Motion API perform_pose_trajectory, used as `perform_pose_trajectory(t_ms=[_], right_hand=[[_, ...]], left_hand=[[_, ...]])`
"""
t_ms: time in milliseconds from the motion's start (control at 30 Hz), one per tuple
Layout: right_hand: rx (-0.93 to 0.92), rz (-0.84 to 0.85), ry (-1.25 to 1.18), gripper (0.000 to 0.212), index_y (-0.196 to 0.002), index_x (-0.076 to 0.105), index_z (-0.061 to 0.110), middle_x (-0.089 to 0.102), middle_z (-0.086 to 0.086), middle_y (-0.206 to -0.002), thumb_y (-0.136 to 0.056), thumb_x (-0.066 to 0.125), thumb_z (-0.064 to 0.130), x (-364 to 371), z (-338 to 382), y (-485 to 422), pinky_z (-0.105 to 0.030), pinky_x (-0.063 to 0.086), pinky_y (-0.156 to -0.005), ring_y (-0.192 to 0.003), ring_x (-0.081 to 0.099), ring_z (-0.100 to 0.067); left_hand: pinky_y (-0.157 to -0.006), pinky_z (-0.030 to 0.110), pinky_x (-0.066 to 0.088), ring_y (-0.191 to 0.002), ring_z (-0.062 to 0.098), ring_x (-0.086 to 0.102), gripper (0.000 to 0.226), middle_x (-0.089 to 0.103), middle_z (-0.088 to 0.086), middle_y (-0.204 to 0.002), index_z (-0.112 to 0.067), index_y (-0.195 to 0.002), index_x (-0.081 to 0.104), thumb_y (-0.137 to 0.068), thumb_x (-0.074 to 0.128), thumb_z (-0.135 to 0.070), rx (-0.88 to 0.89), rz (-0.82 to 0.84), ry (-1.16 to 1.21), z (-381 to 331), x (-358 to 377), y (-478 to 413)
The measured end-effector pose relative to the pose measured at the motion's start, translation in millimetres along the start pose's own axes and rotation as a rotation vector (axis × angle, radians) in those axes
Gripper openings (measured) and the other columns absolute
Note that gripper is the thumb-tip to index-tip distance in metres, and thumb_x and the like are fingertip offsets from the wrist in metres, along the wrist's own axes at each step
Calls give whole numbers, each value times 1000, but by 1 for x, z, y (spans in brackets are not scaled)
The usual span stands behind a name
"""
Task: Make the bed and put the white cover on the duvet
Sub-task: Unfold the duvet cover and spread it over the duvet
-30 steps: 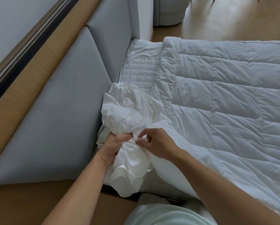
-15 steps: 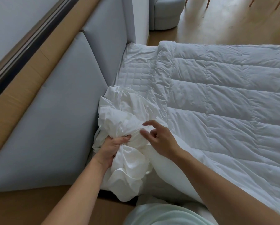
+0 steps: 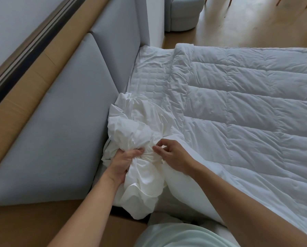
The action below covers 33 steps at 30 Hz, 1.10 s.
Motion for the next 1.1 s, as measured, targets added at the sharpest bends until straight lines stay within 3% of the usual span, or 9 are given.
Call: perform_pose_trajectory(t_ms=[67,200,433,533,633,733,833,967,1100], right_hand=[[45,-34,-7,26,-89,72,21,73,3,-76,-98,61,43,1,-3,-2,-27,47,-58,-59,58,-8],[20,33,39,24,-100,76,24,69,9,-67,-87,76,44,11,-3,1,-12,42,-54,-54,59,0],[23,106,129,60,-122,66,30,66,15,-91,-71,86,53,12,4,0,-22,51,-71,-82,64,-6],[33,78,191,62,-112,55,27,64,10,-89,-68,86,58,12,2,3,-24,49,-71,-83,62,-9],[28,85,290,58,-90,53,23,60,9,-84,-66,83,65,4,-1,4,-24,44,-66,-76,56,-11],[58,268,518,53,-74,61,22,61,9,-74,-65,79,72,-10,-5,6,-24,43,-64,-69,55,-9],[79,405,647,42,-57,61,26,54,11,-58,-77,77,60,-32,-13,6,-22,37,-57,-56,47,-7],[87,350,404,40,-65,64,14,46,7,-58,-85,75,47,-77,0,1,-31,37,-58,-56,41,-11],[76,158,227,39,-76,62,10,54,0,-70,-91,71,45,-92,12,-13,-30,41,-60,-62,49,-14]], left_hand=[[-84,50,61,-103,45,70,32,70,26,-116,5,-123,64,-91,62,6,15,3,-43,1,-1,1],[-76,45,62,-91,40,71,34,68,29,-107,11,-120,64,-88,55,13,11,-2,-72,6,-6,2],[-94,54,51,-102,45,64,41,65,29,-114,4,-121,68,-81,59,4,-55,84,-7,19,-16,5],[-97,56,50,-103,46,64,46,66,30,-116,5,-121,68,-76,62,3,-53,78,-24,20,-16,6],[-84,50,58,-100,46,68,45,67,31,-115,6,-120,67,-76,61,9,-15,23,-89,17,-19,3],[-75,45,62,-95,38,72,39,73,20,-105,0,-113,70,-79,61,16,10,-15,-139,10,-17,2],[-70,39,60,-86,33,72,41,73,15,-95,-1,-105,71,-65,67,5,-5,-46,-161,4,-17,4],[-84,48,50,-95,41,62,46,62,21,-102,5,-109,68,-63,65,2,-47,-23,-142,0,-26,5],[-78,43,56,-90,39,68,50,69,20,-100,-4,-108,72,-60,61,4,-37,14,-69,2,-38,9]])
Point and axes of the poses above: each hand's wrist, its own y-axis away from the middle knuckle, its own x-axis out of the palm, z = x × y, the point moved 4 cm from there along -y, towards the middle knuckle
